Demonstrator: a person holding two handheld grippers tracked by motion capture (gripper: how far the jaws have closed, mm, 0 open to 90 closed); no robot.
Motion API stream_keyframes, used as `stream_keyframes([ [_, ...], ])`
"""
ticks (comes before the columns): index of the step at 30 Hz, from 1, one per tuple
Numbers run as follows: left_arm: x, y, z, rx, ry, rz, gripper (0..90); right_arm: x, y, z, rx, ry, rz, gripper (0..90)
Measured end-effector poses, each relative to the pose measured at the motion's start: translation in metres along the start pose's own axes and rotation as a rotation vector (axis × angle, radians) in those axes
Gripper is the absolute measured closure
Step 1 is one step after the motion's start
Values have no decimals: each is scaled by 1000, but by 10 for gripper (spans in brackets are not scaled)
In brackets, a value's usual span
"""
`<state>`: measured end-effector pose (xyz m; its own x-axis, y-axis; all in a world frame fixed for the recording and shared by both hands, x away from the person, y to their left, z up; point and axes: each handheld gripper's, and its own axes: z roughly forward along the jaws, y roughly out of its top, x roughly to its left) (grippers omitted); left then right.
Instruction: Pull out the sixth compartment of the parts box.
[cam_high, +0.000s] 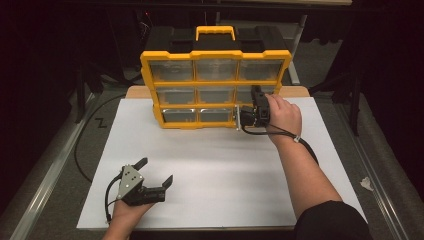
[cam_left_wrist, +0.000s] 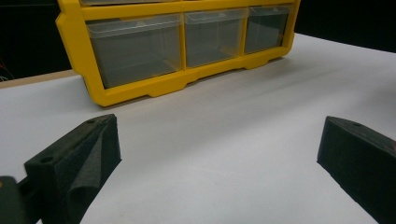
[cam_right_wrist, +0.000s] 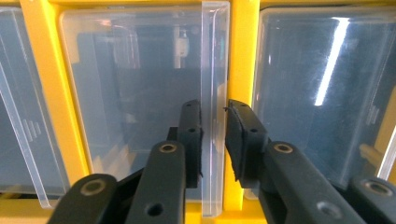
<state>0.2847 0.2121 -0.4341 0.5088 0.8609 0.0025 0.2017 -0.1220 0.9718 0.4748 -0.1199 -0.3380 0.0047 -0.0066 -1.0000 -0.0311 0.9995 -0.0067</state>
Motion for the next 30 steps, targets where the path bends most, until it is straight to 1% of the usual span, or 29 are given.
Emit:
stream_keyframes([
  [2,0,0,0,-1,1,-1,2,1,0,1,5,3,8,793],
  [4,0,0,0,-2,1,-2,2,1,0,1,1,-8,-6,795],
  [5,0,0,0,-1,1,-2,2,1,0,1,4,-3,-11,796],
  [11,0,0,0,-2,1,-1,2,2,1,1,9,-9,-17,798],
  [14,0,0,0,0,0,-1,1,0,1,1,8,-2,-19,800],
  [15,0,0,0,0,0,-2,2,0,1,0,10,-4,-15,801],
  [16,0,0,0,-1,0,-2,2,1,1,-1,15,3,3,801],
  [17,0,0,0,-1,0,-2,1,1,1,-1,15,3,3,801],
  [18,1,0,0,-2,0,-3,2,1,0,-2,12,2,3,802],
  [19,1,0,0,-2,0,-3,2,0,0,-3,10,0,-12,803],
  [20,1,0,0,-3,-1,-3,1,0,0,-5,6,-1,-4,803],
  [24,1,0,1,-3,-1,-3,2,-1,-1,-12,-3,3,-9,803],
  [26,1,0,1,-2,0,0,2,-2,-1,-16,-2,4,-24,803],
  [30,0,1,1,-5,-1,2,2,0,-3,-23,-3,8,-11,802],
])
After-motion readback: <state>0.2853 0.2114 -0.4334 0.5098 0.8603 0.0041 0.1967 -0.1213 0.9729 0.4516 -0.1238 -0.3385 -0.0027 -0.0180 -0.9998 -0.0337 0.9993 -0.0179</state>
